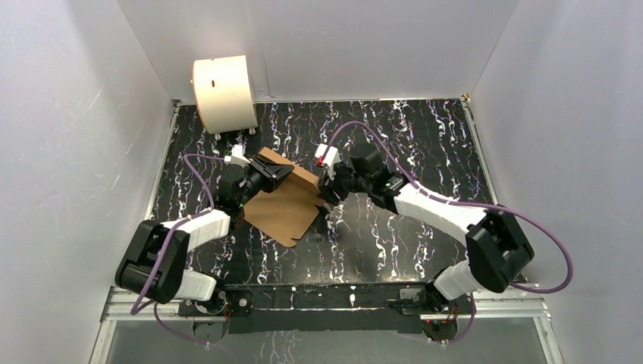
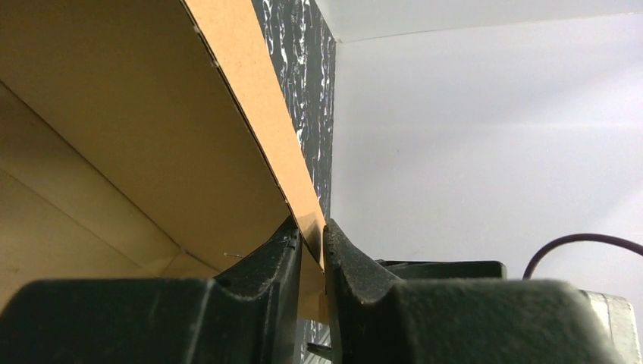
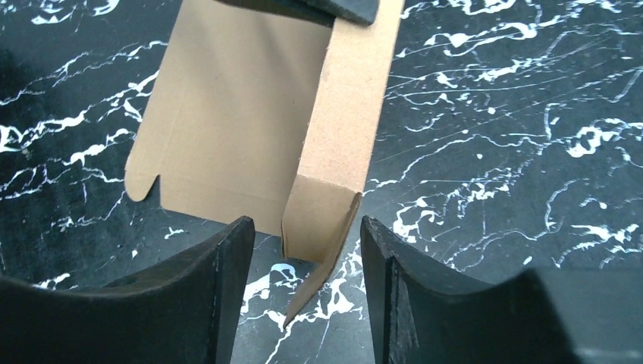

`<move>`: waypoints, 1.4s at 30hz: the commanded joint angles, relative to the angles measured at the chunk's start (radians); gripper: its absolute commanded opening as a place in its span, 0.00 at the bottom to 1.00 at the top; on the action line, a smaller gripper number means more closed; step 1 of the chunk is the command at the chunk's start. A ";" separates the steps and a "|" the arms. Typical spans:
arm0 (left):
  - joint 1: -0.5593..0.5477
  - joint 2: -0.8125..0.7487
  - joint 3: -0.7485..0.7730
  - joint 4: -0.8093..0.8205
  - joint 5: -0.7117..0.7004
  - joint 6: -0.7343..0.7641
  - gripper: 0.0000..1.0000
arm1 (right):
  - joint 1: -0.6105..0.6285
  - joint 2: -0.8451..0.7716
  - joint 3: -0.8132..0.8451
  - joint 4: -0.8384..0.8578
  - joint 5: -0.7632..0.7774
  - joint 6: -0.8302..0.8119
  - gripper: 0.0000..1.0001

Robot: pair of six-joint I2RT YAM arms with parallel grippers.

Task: Fold the paper box

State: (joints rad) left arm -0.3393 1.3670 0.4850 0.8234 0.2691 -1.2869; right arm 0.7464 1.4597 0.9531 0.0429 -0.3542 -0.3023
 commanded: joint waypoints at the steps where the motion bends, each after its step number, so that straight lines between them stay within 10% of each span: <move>1: 0.006 0.016 0.009 0.057 -0.006 -0.014 0.15 | 0.000 -0.104 -0.054 0.127 0.092 0.050 0.63; 19: 0.005 0.078 0.016 0.091 -0.029 0.001 0.08 | 0.097 -0.170 -0.388 0.513 0.527 0.254 0.54; 42: -0.010 0.021 -0.093 0.149 -0.070 -0.004 0.00 | 0.169 0.007 -0.328 0.716 0.756 0.333 0.27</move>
State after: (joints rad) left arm -0.3408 1.4372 0.4248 0.9596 0.2295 -1.3155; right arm 0.9180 1.4502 0.5533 0.6979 0.3546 -0.0029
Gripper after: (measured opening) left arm 0.018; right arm 0.273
